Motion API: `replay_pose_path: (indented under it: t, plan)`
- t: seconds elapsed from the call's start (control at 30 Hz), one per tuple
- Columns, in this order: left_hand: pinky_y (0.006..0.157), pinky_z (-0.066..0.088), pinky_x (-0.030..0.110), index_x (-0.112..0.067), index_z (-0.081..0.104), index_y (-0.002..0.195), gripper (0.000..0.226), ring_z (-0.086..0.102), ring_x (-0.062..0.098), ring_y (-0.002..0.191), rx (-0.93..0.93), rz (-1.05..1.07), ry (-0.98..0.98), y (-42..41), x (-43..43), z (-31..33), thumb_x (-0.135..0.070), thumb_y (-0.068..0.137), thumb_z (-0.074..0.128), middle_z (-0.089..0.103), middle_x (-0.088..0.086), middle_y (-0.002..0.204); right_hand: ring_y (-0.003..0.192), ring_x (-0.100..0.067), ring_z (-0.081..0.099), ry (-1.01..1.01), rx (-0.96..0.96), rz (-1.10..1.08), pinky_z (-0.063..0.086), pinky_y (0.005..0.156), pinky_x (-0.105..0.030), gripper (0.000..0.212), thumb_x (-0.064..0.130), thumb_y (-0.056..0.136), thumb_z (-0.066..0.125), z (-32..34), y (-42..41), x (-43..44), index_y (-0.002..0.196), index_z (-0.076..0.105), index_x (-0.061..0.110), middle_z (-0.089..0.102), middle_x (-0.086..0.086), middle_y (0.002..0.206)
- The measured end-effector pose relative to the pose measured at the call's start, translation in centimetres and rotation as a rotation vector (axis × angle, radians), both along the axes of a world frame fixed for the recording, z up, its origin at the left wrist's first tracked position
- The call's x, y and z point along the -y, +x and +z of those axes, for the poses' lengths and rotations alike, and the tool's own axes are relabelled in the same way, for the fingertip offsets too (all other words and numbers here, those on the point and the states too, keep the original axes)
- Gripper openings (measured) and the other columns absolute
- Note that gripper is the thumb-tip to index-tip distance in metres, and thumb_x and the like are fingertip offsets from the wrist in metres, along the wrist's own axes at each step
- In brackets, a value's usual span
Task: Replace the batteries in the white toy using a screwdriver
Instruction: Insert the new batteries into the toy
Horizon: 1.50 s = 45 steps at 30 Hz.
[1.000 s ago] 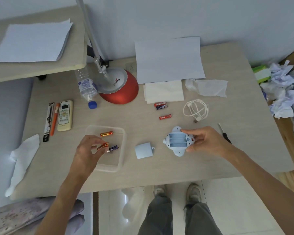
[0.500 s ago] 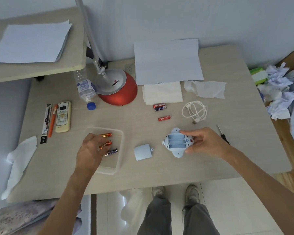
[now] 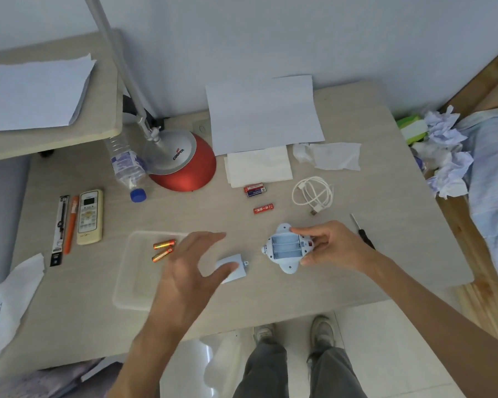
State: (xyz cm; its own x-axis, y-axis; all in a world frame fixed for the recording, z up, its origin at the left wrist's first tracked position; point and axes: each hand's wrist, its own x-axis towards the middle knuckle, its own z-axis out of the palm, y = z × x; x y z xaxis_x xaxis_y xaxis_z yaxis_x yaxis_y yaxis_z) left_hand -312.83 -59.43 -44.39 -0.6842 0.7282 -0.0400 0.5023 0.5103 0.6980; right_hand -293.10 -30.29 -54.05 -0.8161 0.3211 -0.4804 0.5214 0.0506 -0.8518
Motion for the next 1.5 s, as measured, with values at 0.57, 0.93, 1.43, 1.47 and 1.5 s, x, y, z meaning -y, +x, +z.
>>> replay_pose_path:
  t: [0.57,0.93,1.43,1.47,1.5]
  plan:
    - [0.095,0.056,0.044,-0.026,0.074,0.128,0.035,0.058,0.027,0.118,-0.162,-0.252,-0.188,-4.0,-14.3,-11.2,-0.029,0.094,0.081,0.063,0.000,0.122,0.108,-0.014,0.081,0.009,-0.018,-0.034,0.065,0.099,-0.038,0.080,-0.002,0.070,0.099,-0.6,0.3,0.5,0.140,0.073,0.025,0.083,0.006,0.120]
    - [0.092,0.052,0.032,-0.024,0.076,0.111,0.010,0.057,0.011,0.100,0.025,-0.328,0.006,-2.7,-13.5,-7.5,-0.021,0.103,0.072,0.066,-0.007,0.104,0.110,-0.013,0.081,-0.005,-0.041,-0.045,0.065,0.099,-0.037,0.079,-0.003,0.070,0.099,-0.5,0.2,0.5,0.140,0.073,0.022,0.082,0.004,0.124]
    - [0.087,0.054,0.031,-0.028,0.076,0.107,0.013,0.064,0.010,0.095,0.301,-0.373,0.092,2.0,-11.8,-7.6,-0.019,0.098,0.079,0.062,-0.015,0.103,0.113,-0.017,0.081,-0.018,-0.111,0.028,0.066,0.097,-0.037,0.075,-0.005,0.076,0.094,0.6,0.2,0.2,0.142,0.072,0.023,0.083,0.006,0.124]
    - [0.087,0.055,0.032,-0.026,0.076,0.106,0.013,0.064,0.010,0.095,0.296,-0.364,0.091,2.1,-11.8,-7.8,-0.017,0.097,0.080,0.062,-0.017,0.102,0.113,-0.017,0.081,-0.022,-0.109,0.022,0.066,0.098,-0.038,0.075,-0.005,0.076,0.094,0.5,0.3,0.2,0.143,0.071,0.021,0.083,0.005,0.124]
    - [0.088,0.055,0.033,-0.024,0.076,0.105,0.014,0.064,0.010,0.096,0.286,-0.357,0.092,2.1,-11.7,-8.1,-0.015,0.096,0.081,0.062,-0.021,0.101,0.113,-0.017,0.081,-0.028,-0.104,0.014,0.066,0.099,-0.040,0.075,-0.005,0.076,0.094,0.4,0.3,0.2,0.143,0.071,0.019,0.082,0.004,0.125]
